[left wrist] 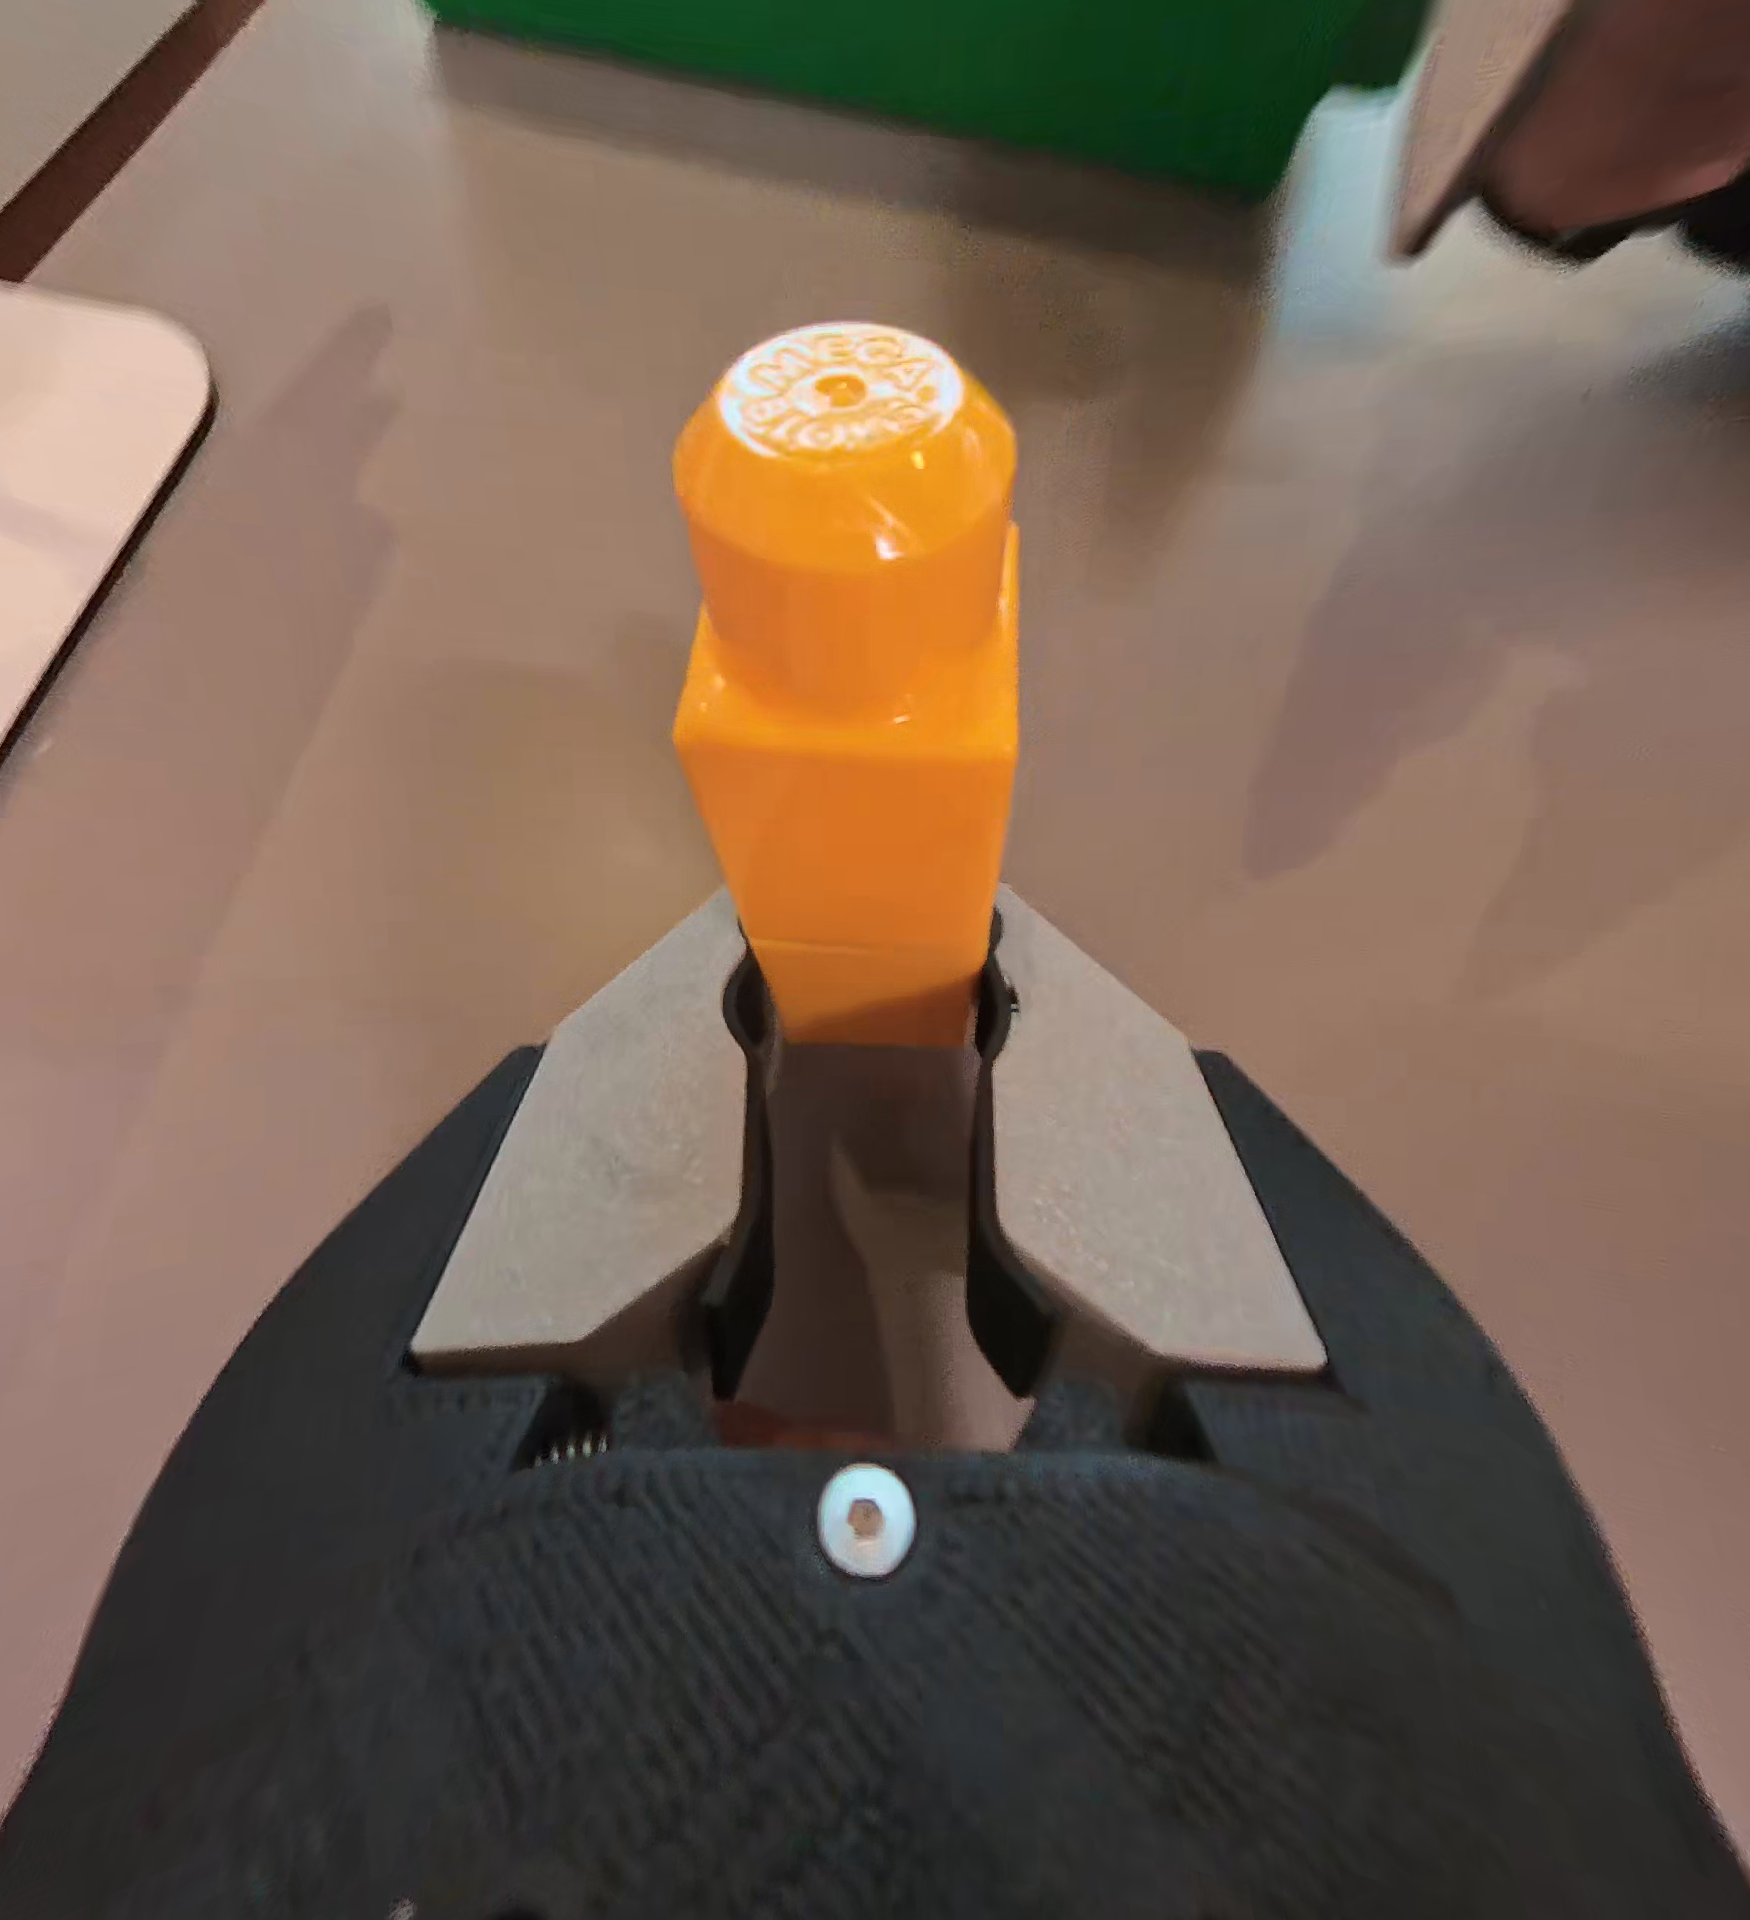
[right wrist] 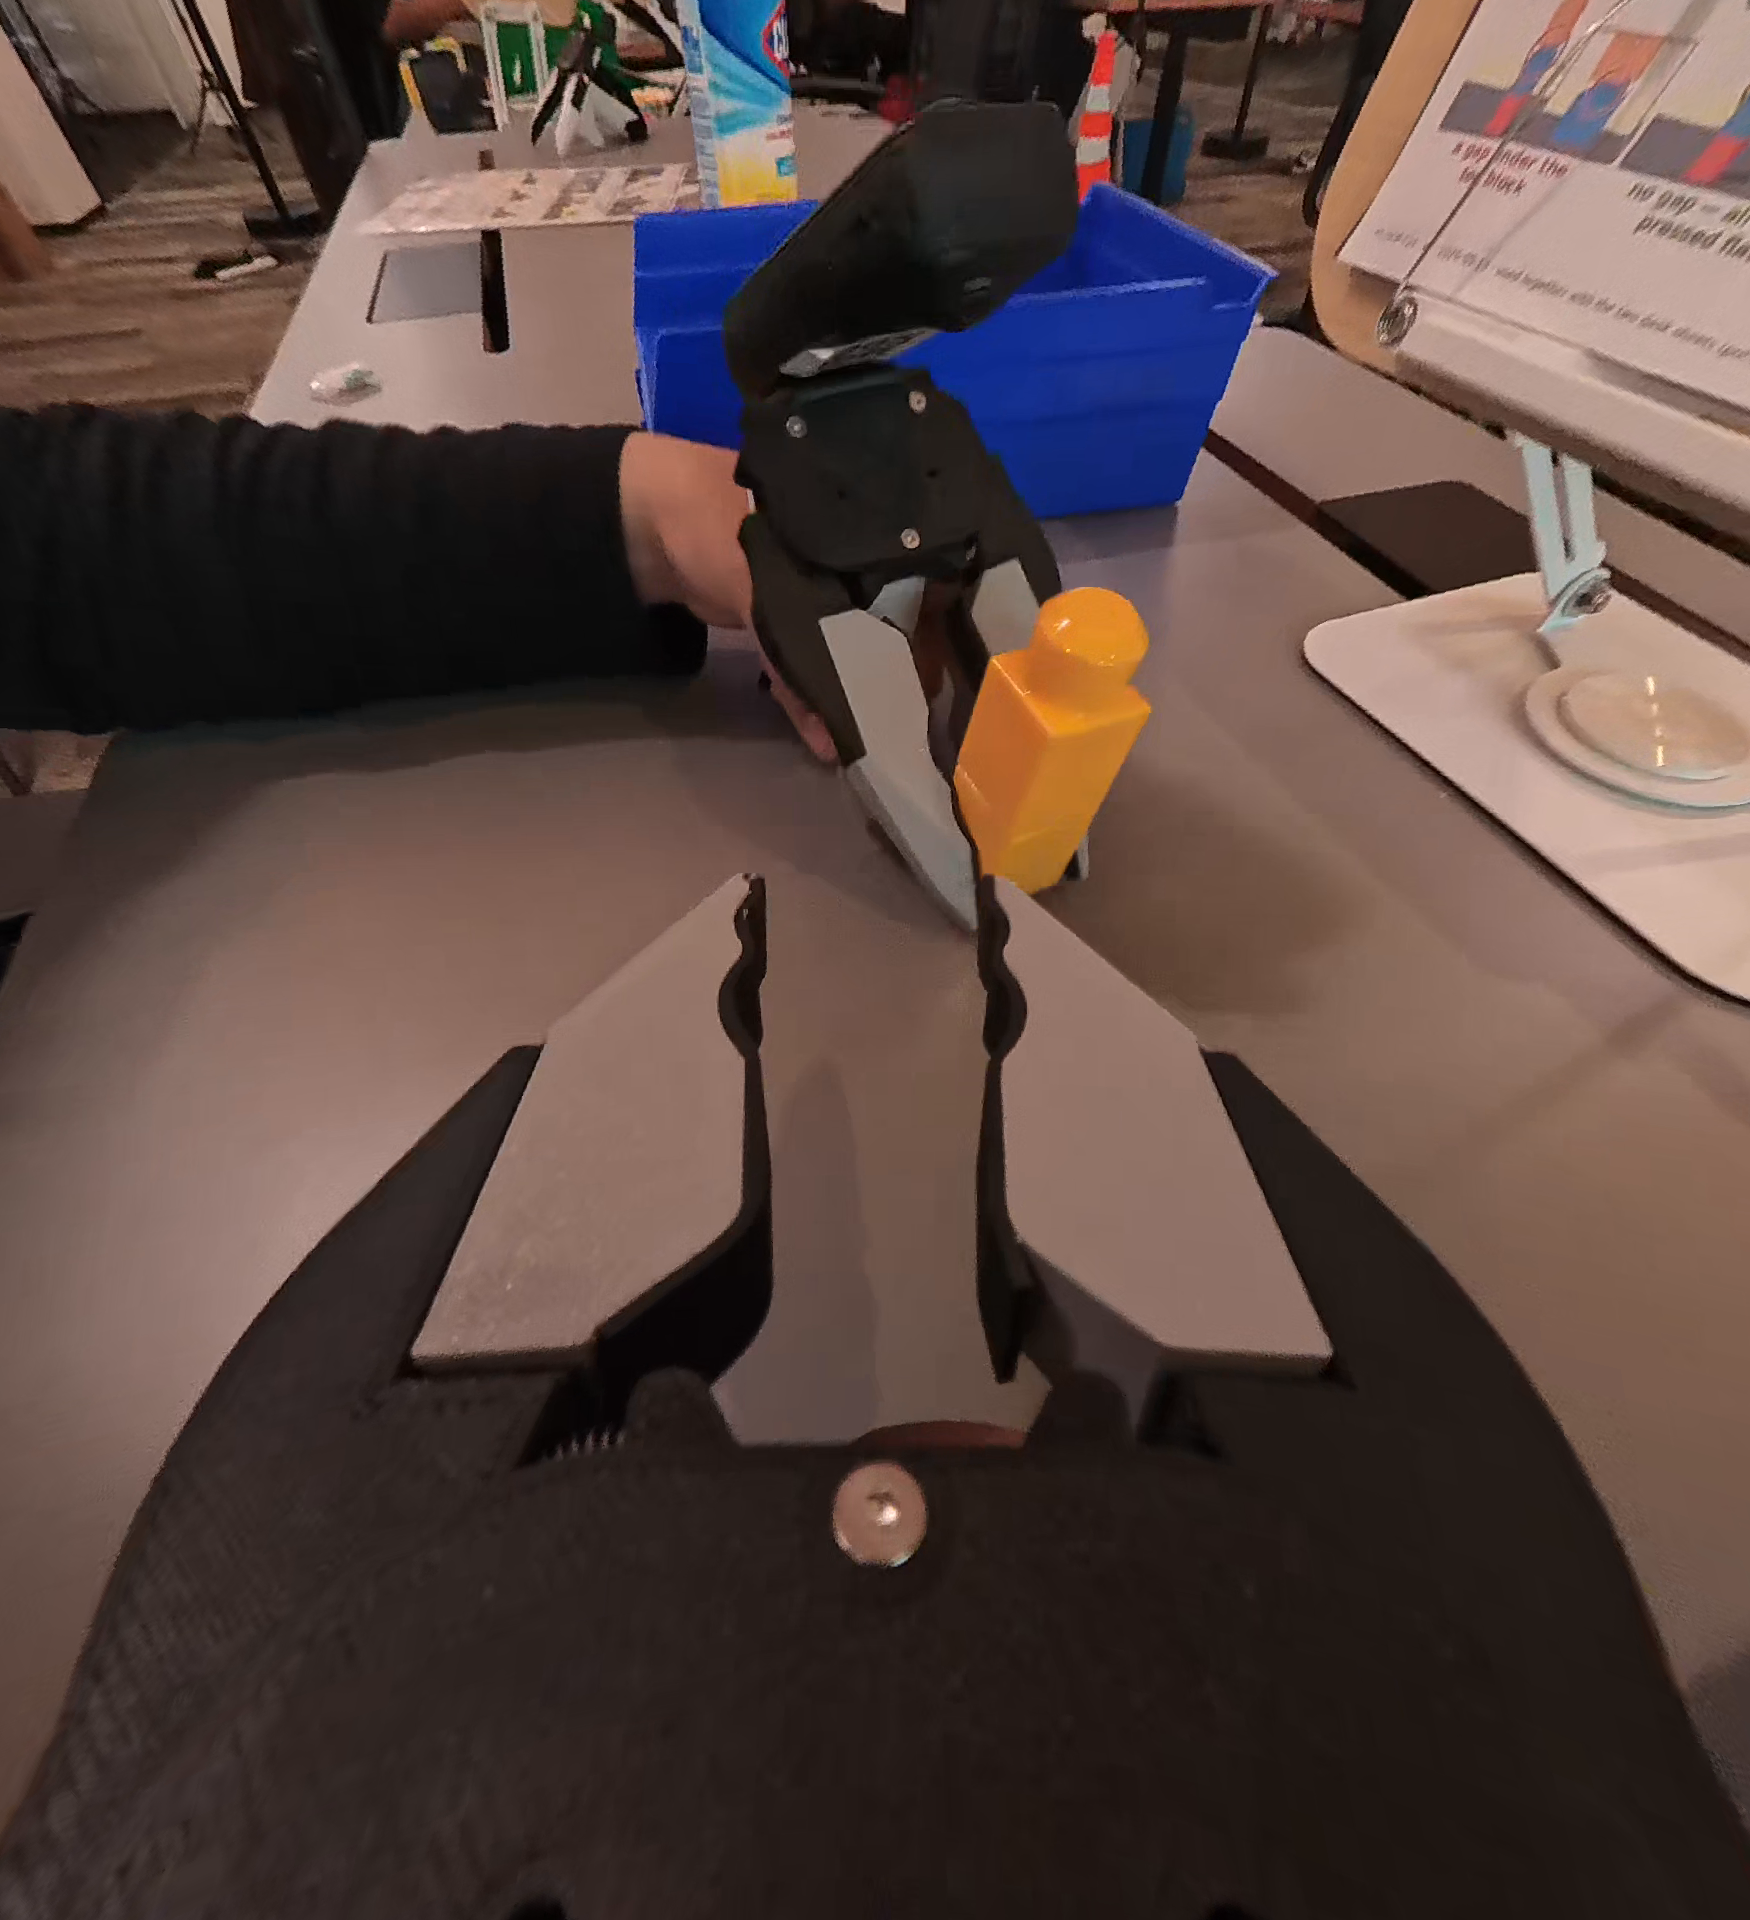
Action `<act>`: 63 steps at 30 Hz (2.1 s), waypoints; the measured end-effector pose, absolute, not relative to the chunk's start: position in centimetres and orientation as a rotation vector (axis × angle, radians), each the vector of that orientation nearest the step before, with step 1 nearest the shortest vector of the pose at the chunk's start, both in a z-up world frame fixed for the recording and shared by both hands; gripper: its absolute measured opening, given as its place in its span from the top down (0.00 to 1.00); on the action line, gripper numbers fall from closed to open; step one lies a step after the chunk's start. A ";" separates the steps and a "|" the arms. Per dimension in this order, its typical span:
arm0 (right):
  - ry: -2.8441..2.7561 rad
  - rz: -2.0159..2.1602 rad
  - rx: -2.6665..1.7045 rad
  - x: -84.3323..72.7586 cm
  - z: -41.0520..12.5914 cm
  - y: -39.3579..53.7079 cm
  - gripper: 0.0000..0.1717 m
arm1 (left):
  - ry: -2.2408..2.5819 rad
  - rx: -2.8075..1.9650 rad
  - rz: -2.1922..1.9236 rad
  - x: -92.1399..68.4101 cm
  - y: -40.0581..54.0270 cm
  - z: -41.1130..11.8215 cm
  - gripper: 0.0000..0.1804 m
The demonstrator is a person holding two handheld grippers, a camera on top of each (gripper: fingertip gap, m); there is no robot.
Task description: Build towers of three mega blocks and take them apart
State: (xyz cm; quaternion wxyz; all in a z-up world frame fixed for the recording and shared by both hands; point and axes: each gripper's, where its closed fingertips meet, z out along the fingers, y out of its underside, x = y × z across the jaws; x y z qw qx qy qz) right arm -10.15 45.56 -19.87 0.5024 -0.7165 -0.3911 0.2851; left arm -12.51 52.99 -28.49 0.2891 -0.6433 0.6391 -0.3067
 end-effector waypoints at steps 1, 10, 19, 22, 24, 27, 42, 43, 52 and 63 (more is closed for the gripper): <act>-0.953 0.687 -1.743 -10.2 -20.2 45.6 0.78 | 1.726 -1.726 -0.769 -12.8 53.3 -29.0 0.80; -0.984 0.687 -1.818 -10.6 -22.5 45.7 0.78 | 1.693 -1.751 -0.731 -12.7 53.7 -29.1 0.79; -1.002 0.730 -1.817 -10.9 -22.6 45.3 0.79 | 1.725 -1.747 -0.756 -13.4 53.1 -29.3 0.67; -0.977 0.719 -1.849 -10.6 -23.3 45.9 0.79 | 1.701 -1.761 -0.756 -13.4 53.5 -29.2 0.84; -0.952 0.715 -1.875 -10.3 -23.8 46.3 0.79 | 1.689 -1.776 -0.765 -13.4 53.7 -29.2 0.91; -0.935 0.724 -1.872 -9.9 -23.5 46.4 0.77 | 1.730 -1.760 -0.771 -13.8 53.2 -29.2 0.78; -0.911 0.751 -1.797 -9.2 -20.9 46.0 0.77 | 1.921 -1.565 -0.500 -7.8 50.8 -28.5 0.70; -0.911 0.745 -1.796 -9.1 -20.9 46.0 0.77 | 1.916 -1.586 -0.503 -7.7 51.0 -28.8 0.75; -0.725 0.717 -1.771 -6.6 -19.4 47.8 0.75 | 1.486 -1.310 -1.265 -7.5 50.2 -19.4 0.81; -0.700 0.817 -1.634 -7.4 -17.3 47.4 0.82 | 1.577 -1.205 -1.327 -6.8 46.9 -19.7 0.81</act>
